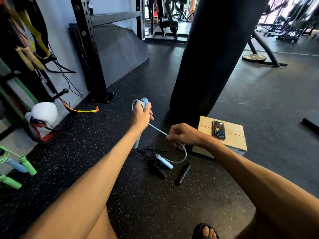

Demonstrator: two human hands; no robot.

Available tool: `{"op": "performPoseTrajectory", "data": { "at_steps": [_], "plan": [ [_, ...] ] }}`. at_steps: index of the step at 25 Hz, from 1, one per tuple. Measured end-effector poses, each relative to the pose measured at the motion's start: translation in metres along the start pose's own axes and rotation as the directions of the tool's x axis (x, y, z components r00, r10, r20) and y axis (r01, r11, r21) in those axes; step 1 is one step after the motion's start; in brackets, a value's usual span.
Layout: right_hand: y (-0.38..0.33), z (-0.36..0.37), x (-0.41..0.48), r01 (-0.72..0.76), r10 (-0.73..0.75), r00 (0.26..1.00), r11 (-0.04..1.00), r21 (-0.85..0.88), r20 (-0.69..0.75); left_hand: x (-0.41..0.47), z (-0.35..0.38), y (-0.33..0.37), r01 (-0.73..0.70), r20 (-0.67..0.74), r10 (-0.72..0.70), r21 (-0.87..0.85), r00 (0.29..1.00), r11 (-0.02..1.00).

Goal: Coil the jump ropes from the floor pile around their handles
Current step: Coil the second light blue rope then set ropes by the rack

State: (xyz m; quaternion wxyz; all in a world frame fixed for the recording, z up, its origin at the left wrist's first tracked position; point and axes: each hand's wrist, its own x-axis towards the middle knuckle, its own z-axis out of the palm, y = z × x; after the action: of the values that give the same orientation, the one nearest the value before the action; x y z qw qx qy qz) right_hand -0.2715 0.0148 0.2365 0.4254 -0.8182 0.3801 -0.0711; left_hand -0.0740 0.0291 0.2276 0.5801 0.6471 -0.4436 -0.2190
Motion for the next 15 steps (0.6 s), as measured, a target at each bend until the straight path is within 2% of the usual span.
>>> {"op": "performPoseTrajectory", "data": {
  "at_steps": [3,7,10,13,15],
  "plan": [
    [-0.007,-0.002,0.0,0.114,-0.116,0.991,0.993,-0.044,-0.062,-0.006,0.002,-0.001,-0.079,0.109,0.063,0.148,0.992,0.986],
    [-0.007,-0.006,0.002,0.202,-0.218,0.958,0.974,-0.102,-0.186,-0.01,0.004,-0.006,-0.091,0.334,-0.023,0.323,0.942,0.942],
    [-0.002,-0.012,0.005,0.215,-0.259,0.923,0.96,-0.179,-0.284,-0.017,0.008,-0.002,0.002,0.533,-0.147,0.263,0.834,0.965],
    [0.004,-0.016,0.006,0.188,-0.264,0.88,0.957,-0.22,-0.396,-0.023,0.01,0.003,0.228,0.669,-0.216,0.071,0.711,0.971],
    [0.006,-0.015,0.008,0.161,-0.234,0.859,0.968,-0.192,-0.456,-0.024,0.008,0.006,0.328,0.75,-0.224,0.01,0.623,0.945]
  ]
}}
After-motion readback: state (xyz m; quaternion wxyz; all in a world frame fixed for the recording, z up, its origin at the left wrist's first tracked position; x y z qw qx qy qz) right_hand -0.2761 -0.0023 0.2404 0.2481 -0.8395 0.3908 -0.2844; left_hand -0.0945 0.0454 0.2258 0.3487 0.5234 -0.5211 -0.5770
